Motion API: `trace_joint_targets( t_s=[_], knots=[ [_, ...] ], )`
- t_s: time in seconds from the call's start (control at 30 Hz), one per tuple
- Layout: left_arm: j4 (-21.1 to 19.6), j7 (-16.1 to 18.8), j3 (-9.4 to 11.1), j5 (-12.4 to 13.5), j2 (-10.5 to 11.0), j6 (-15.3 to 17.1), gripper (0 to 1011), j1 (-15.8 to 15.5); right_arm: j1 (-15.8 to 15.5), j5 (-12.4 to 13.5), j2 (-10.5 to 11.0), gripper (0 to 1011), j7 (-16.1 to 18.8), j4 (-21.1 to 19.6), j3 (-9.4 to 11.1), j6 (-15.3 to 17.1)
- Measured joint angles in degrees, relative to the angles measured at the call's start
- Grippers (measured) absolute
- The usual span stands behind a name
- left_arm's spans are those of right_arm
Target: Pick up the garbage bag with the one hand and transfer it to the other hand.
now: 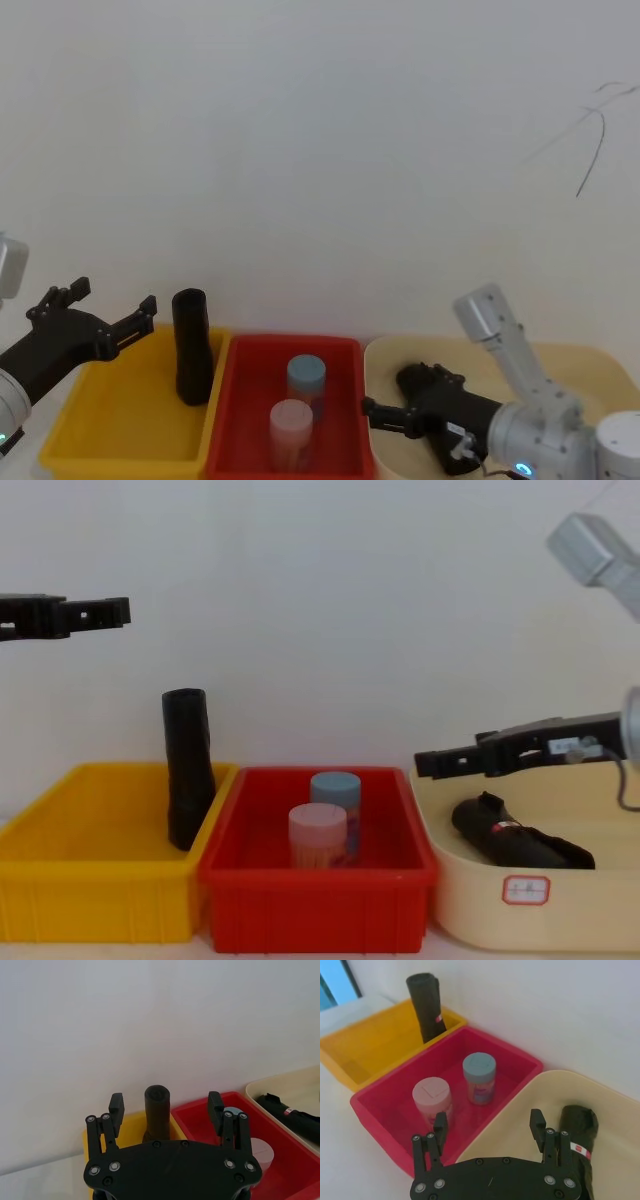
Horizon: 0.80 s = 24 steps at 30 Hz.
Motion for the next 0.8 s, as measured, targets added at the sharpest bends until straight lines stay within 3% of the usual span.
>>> trace_joint_targets(
  t_s=[0.37,0.8],
  knots=[
    [0.0,0.1,0.0,0.0,0.0,0.0,1002,0.0,4.9,-5.4,-2.1,1001,0.3,4.0,-5.2,1.0],
    [0.0,0.0,0.0,0.0,0.0,0.0,1001,0.0,8.9,-10.1,-3.7,1001,2.0,5.9,-9.8,1.4]
  ],
)
